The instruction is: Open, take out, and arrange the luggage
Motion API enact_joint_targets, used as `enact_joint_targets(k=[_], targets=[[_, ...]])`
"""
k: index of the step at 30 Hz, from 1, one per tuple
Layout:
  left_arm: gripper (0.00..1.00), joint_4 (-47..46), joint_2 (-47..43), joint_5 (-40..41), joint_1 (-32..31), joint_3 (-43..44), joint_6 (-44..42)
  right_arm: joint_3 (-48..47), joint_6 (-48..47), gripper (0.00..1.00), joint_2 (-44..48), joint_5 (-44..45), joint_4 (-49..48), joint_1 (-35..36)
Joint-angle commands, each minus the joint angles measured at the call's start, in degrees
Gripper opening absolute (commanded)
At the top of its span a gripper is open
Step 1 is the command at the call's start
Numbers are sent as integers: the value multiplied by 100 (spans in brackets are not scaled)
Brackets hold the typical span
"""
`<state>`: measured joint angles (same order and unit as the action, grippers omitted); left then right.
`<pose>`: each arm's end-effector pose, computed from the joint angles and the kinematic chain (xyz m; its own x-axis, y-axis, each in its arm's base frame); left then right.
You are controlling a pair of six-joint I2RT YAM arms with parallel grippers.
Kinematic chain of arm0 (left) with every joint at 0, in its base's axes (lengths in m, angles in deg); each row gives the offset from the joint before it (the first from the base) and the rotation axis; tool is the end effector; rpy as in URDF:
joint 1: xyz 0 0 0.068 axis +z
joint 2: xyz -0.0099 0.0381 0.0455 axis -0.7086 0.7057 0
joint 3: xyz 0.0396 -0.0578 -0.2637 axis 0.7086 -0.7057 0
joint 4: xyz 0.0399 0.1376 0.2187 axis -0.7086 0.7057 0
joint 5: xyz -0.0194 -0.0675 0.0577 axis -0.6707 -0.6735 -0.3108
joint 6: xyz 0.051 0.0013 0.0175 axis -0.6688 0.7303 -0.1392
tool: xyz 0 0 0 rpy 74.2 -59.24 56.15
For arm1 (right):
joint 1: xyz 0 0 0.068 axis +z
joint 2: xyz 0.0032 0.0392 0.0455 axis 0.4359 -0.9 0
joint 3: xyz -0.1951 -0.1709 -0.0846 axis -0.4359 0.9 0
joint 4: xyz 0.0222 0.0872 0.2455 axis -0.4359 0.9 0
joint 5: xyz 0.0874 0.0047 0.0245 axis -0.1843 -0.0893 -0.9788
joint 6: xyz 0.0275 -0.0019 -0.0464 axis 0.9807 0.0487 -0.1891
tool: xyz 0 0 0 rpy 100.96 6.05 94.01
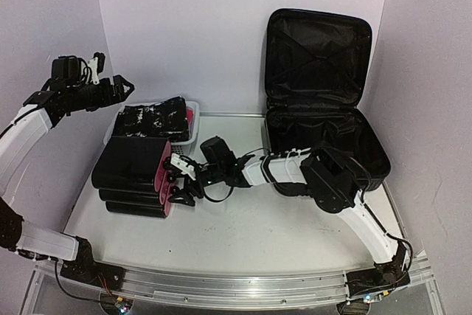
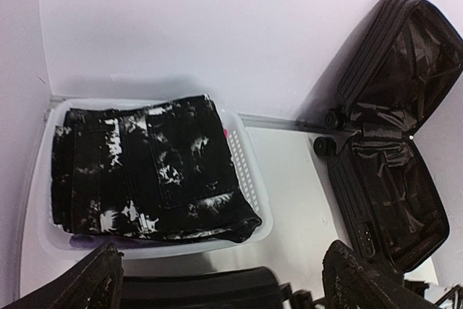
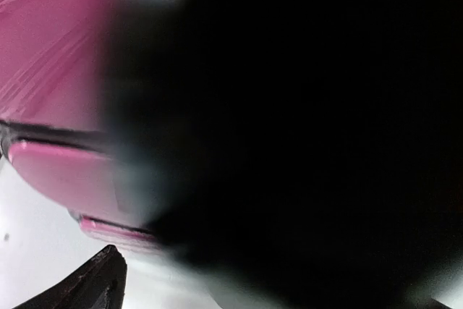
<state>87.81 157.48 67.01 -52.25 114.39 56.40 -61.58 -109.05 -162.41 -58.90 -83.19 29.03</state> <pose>0.2689 -0.0427 0.3940 -0.4598 -0.1865 -0.8682 0.2429 0.9140 -0.3250 0.3006 0.4640 0.1161 0.0717 -0.3910 -0.9176 -0.9941 -0.1028 -0.0339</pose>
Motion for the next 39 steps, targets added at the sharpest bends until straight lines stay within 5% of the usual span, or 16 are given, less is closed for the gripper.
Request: enact_joint_targets(k=[1,10,23,28,31,34,39], targets=[[96,-127,-301,315,-7,-32,-181,-1096,766,98,-667,498,-665,595],[96,-137,-338,296,-6,-37,-174,-2580,1551,98,-1363,1660,-479,1102],[97,-326,-493,-76,2,-110,-354,1952,1310,98,2868,4401,1265,809],[97,-681,-579,-328,6,-321,-419,2856,1746,98,4454,5931,3315,389],[98,-812,-632,-379,2,-371,-616,3018,2386,98,5228,5941,4498,-252],[98,-856,-672,-283,-23,-380,-780,3349,2268,98,5848,4840,4775,-796],[98,-851,-585,-67,-29,-259,-980,2847,2757,98,5054,3391,4175,-555]])
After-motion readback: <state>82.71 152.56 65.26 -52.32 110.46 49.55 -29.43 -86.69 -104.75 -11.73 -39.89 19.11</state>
